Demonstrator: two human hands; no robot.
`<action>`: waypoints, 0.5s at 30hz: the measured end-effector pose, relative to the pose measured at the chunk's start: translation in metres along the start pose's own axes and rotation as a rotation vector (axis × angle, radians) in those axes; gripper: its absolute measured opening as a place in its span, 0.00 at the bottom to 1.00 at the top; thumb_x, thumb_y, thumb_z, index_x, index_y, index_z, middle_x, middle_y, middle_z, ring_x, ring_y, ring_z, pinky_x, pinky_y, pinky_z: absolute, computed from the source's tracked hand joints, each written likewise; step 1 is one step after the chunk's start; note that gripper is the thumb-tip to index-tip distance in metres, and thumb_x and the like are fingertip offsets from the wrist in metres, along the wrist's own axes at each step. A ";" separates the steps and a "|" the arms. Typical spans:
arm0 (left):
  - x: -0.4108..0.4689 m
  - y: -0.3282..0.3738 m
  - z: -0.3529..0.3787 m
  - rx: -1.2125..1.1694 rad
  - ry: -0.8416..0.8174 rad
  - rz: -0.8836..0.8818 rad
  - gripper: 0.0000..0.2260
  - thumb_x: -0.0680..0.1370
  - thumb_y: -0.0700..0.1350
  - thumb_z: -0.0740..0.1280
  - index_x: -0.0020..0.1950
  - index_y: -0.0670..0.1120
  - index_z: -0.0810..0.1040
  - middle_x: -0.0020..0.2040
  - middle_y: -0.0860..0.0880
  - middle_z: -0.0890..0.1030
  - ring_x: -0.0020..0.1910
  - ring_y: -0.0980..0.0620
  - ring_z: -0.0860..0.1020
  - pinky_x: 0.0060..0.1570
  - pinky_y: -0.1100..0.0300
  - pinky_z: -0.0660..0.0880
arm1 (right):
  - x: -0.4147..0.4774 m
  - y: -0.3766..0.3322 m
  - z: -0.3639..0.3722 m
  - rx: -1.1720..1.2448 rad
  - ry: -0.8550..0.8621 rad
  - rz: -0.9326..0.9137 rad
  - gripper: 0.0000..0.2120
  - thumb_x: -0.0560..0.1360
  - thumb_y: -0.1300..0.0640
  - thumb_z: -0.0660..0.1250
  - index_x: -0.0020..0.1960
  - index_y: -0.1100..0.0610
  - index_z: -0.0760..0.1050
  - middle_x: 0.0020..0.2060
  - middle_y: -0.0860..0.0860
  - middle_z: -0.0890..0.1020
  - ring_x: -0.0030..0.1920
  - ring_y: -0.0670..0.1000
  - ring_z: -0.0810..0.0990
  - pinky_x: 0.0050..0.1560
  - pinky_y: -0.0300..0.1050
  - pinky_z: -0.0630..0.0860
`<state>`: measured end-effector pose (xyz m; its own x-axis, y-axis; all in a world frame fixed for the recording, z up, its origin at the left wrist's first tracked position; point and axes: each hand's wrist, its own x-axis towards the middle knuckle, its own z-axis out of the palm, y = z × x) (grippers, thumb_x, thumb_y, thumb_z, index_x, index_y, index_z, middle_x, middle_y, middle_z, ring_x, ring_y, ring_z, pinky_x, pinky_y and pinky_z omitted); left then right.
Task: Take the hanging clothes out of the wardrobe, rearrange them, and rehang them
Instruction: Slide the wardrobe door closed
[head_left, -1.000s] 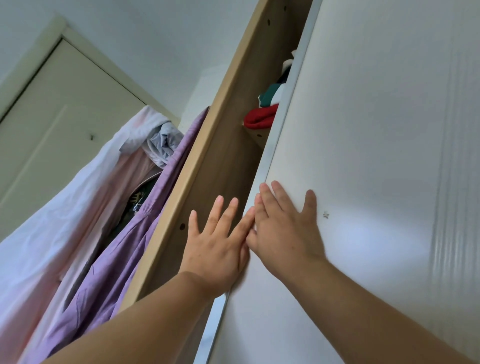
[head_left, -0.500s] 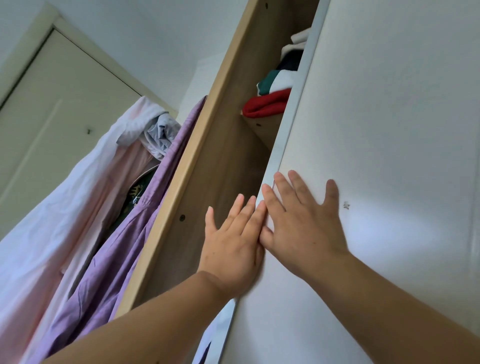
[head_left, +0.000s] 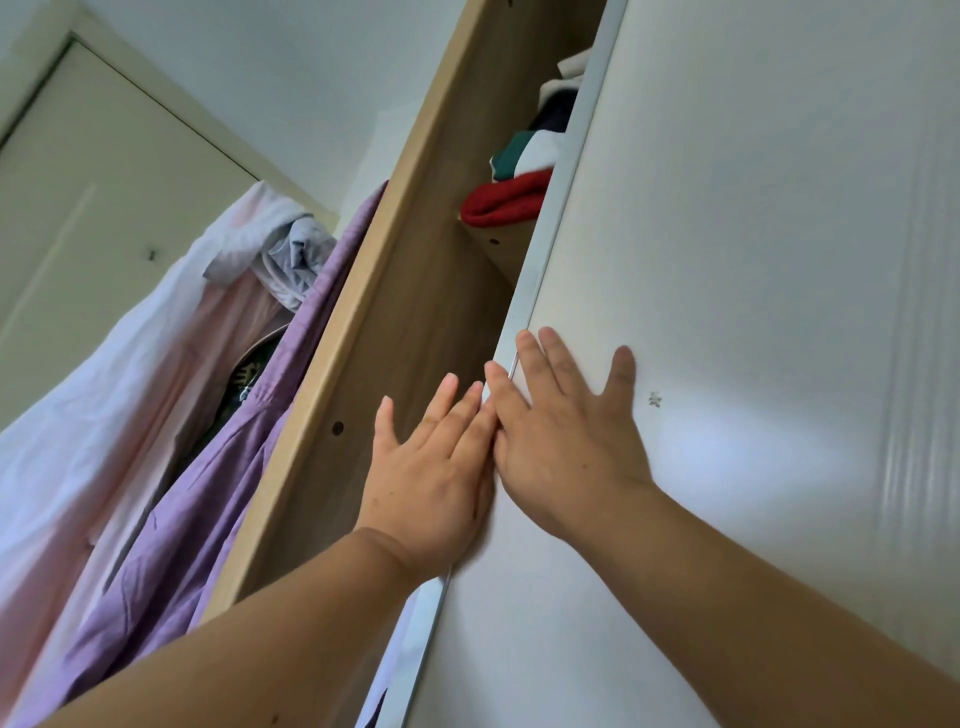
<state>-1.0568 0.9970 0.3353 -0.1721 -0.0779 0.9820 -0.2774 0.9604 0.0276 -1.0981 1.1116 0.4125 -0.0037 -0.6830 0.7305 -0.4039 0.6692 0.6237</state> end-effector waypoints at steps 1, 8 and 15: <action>0.000 -0.003 0.000 0.009 -0.006 -0.003 0.22 0.79 0.50 0.52 0.70 0.46 0.71 0.70 0.48 0.72 0.71 0.44 0.66 0.63 0.31 0.58 | 0.002 -0.002 0.001 0.005 -0.004 -0.006 0.28 0.80 0.49 0.46 0.77 0.50 0.42 0.77 0.57 0.43 0.76 0.56 0.38 0.64 0.72 0.39; 0.001 -0.014 0.003 -0.011 -0.003 -0.013 0.23 0.78 0.51 0.52 0.72 0.48 0.68 0.71 0.50 0.70 0.72 0.47 0.59 0.64 0.34 0.49 | 0.021 -0.014 0.007 0.023 -0.032 -0.007 0.32 0.78 0.50 0.50 0.77 0.51 0.38 0.76 0.61 0.41 0.75 0.59 0.34 0.66 0.69 0.38; -0.001 -0.013 0.001 -0.041 -0.091 -0.076 0.24 0.81 0.52 0.47 0.77 0.51 0.57 0.76 0.53 0.59 0.74 0.53 0.44 0.67 0.41 0.37 | 0.016 -0.015 0.001 0.033 -0.021 0.019 0.29 0.79 0.51 0.48 0.77 0.53 0.41 0.77 0.58 0.43 0.76 0.57 0.38 0.68 0.66 0.39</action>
<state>-1.0545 0.9843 0.3339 -0.2374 -0.1731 0.9559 -0.2546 0.9607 0.1107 -1.0929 1.0905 0.4142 -0.0308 -0.6767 0.7356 -0.4339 0.6721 0.6000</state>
